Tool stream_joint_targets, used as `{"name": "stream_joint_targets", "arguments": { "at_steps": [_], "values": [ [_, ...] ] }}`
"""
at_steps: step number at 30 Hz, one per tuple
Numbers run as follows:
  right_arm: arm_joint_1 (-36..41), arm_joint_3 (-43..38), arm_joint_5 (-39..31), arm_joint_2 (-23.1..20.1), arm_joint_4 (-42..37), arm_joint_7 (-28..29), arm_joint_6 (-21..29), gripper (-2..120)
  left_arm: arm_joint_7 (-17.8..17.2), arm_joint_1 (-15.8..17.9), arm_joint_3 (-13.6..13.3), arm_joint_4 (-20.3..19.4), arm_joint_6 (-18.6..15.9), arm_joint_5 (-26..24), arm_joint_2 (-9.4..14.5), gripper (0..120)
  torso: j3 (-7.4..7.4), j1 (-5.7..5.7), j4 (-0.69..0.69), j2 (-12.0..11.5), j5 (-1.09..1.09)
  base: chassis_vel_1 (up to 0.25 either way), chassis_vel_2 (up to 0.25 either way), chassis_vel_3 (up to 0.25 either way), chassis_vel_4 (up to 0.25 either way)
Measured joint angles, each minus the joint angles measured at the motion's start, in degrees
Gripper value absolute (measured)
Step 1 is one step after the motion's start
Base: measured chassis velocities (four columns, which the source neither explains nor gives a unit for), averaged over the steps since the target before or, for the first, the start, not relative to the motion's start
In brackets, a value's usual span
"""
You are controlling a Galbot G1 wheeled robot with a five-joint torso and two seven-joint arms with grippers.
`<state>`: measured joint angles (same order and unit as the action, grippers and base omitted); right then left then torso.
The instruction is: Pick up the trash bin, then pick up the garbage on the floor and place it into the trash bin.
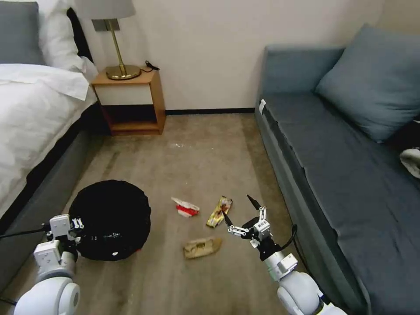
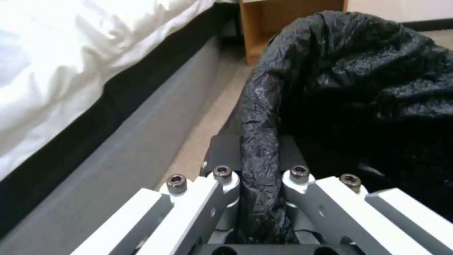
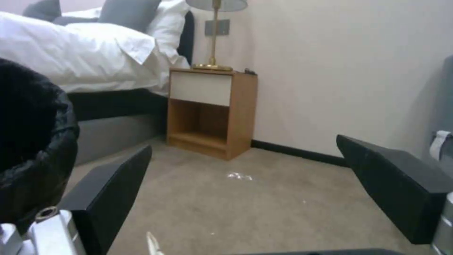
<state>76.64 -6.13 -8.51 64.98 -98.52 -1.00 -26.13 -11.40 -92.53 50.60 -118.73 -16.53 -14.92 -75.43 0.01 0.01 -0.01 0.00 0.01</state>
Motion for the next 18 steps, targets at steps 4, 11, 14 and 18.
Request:
{"name": "stream_joint_targets", "arguments": {
  "at_steps": [4,11,14,18],
  "values": [
    [-1.28,1.18,0.71,-0.82,0.29,0.01,1.89,100,0.0,0.16,-0.08,0.39,0.16,0.15,-0.1,7,0.0,0.0,-0.01,0.0,0.0,-0.044,0.035,0.04,-0.03],
    [-8.06,7.5,0.65,-5.43,2.8,-9.23,16.52,100,-0.01,0.39,-0.03,0.65,0.18,0.39,-0.16,7,-0.02,-0.01,0.01,0.0,-0.01,0.012,-0.011,-0.017,0.015],
    [-12.5,13.94,-1.32,-7.36,4.99,-9.49,20.54,100,0.0,0.25,0.02,-0.1,0.18,0.38,-0.42,7,-0.01,-0.01,0.0,0.0,-0.01,0.0,0.0,0.0,0.0],
    [-19.72,23.82,-2.74,-8.18,10.13,-9.82,25.27,100,0.0,-0.16,0.03,-1.3,0.14,0.38,-1.0,7,-0.01,-0.01,0.0,0.0,0.0,0.0,0.0,0.0,0.0]
  ]
}}
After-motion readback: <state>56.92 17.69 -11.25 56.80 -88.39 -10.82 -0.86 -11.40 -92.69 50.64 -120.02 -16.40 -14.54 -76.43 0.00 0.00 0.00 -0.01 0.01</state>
